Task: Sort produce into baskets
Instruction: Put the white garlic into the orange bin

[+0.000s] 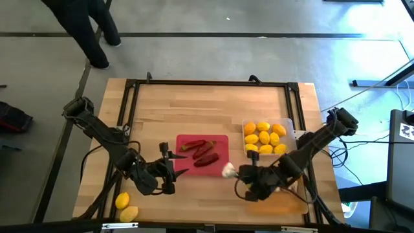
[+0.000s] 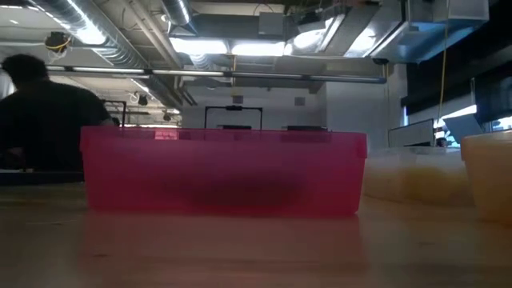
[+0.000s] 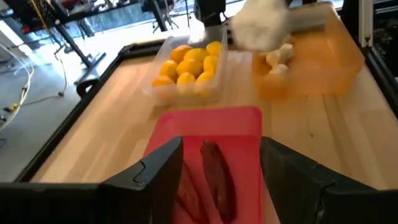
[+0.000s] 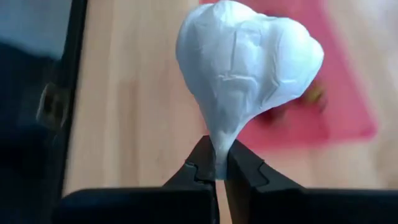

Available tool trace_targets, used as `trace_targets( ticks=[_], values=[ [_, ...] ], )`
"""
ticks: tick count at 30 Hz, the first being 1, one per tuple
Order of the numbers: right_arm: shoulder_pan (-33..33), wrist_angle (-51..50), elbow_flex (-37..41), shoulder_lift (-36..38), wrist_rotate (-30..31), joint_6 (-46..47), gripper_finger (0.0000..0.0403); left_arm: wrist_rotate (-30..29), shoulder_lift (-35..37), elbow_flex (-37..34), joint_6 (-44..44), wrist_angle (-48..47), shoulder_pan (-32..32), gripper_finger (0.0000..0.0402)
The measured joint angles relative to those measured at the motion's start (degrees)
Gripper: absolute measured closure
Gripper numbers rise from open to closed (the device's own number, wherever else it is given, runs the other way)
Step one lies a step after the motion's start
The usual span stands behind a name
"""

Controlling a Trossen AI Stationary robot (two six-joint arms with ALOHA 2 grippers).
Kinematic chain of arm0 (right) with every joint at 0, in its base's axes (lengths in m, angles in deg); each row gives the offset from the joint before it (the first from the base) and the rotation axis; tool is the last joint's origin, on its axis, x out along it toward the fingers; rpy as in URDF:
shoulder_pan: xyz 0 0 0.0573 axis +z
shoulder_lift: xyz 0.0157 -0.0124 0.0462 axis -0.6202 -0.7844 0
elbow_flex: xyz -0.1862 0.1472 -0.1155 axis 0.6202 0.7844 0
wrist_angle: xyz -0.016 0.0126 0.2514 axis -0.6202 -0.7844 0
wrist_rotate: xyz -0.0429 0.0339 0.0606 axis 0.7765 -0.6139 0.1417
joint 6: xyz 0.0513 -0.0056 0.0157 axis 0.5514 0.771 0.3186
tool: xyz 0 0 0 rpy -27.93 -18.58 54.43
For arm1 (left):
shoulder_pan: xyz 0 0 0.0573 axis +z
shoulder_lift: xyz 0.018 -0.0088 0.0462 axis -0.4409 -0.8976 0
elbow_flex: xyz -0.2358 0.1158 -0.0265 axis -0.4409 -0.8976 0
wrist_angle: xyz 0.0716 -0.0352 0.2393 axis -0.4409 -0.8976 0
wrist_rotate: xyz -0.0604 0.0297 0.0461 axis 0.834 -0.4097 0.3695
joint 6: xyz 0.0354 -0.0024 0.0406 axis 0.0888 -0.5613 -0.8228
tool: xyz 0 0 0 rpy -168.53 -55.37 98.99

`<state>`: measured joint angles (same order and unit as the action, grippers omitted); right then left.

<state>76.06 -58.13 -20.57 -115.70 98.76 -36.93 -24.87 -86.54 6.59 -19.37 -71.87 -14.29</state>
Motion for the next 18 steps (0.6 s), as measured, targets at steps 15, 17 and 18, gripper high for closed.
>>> trace_targets(
  ticks=[15, 17, 18],
  values=[
    [13.7, -12.8, 2.5, -0.1, -15.4, 28.8, 0.0391, -0.2, 0.0, 0.0, 1.4, -1.5, 0.1, 0.0194],
    [15.2, -12.5, 4.1, -0.1, -17.0, 32.0, 0.0391, -0.3, 0.0, 0.0, 0.8, -1.5, 0.1, 0.0194],
    [15.7, -12.1, 5.3, -0.1, -17.9, 33.6, 0.0391, -0.3, 0.0, 0.0, 0.6, -1.5, 0.1, 0.0194]
  ],
)
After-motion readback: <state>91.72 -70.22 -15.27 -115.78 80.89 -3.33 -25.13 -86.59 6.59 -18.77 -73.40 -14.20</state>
